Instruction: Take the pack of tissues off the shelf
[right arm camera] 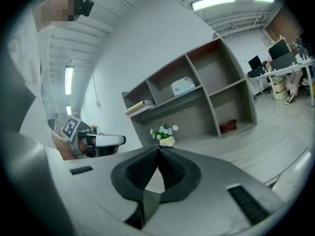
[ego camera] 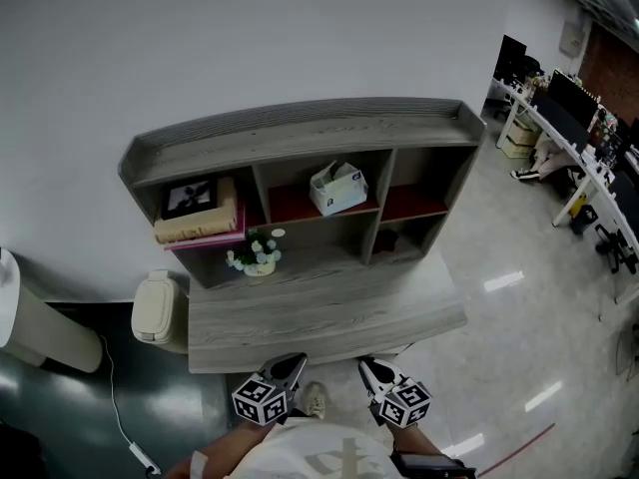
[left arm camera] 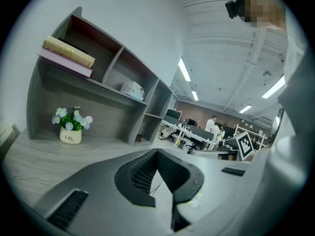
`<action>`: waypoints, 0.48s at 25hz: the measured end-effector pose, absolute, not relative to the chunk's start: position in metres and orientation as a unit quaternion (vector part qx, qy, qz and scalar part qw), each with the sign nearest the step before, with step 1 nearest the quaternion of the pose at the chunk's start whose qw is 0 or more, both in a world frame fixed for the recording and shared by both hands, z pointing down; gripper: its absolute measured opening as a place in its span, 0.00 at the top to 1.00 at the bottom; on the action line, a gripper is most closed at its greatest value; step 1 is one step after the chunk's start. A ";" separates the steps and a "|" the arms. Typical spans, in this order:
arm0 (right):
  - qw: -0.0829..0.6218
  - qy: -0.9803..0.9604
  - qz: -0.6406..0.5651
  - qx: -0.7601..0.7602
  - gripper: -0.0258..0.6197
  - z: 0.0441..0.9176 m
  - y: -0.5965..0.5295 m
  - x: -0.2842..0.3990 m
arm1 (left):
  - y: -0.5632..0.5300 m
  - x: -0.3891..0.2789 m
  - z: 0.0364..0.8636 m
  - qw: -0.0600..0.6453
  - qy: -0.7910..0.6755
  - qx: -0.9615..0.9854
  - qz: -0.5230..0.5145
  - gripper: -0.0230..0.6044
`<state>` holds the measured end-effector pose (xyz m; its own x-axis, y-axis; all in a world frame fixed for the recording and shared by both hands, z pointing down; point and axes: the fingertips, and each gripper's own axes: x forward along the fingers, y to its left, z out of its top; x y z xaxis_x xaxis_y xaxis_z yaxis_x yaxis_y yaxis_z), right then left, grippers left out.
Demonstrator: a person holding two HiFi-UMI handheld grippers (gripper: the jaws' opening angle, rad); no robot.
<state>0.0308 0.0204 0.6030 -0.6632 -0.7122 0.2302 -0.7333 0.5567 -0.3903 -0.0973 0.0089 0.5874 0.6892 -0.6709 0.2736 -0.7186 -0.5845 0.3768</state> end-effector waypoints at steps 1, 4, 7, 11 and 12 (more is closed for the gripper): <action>0.024 -0.881 0.232 0.411 0.95 0.604 0.015 0.031 | 0.003 -0.097 0.588 0.235 -0.390 0.889 0.051 0.94; 0.028 -0.881 0.232 0.412 0.95 0.605 0.000 0.033 | -0.014 -0.095 0.591 0.237 -0.389 0.889 0.049 0.94; 0.033 -0.880 0.232 0.414 0.95 0.607 -0.014 0.033 | -0.030 -0.095 0.595 0.241 -0.387 0.889 0.049 0.94; 0.038 -0.877 0.231 0.419 0.95 0.608 -0.031 0.034 | -0.051 -0.095 0.597 0.240 -0.382 0.891 0.049 0.94; 0.039 -0.878 0.229 0.419 0.95 0.608 -0.037 0.034 | -0.057 -0.095 0.596 0.238 -0.382 0.892 0.047 0.94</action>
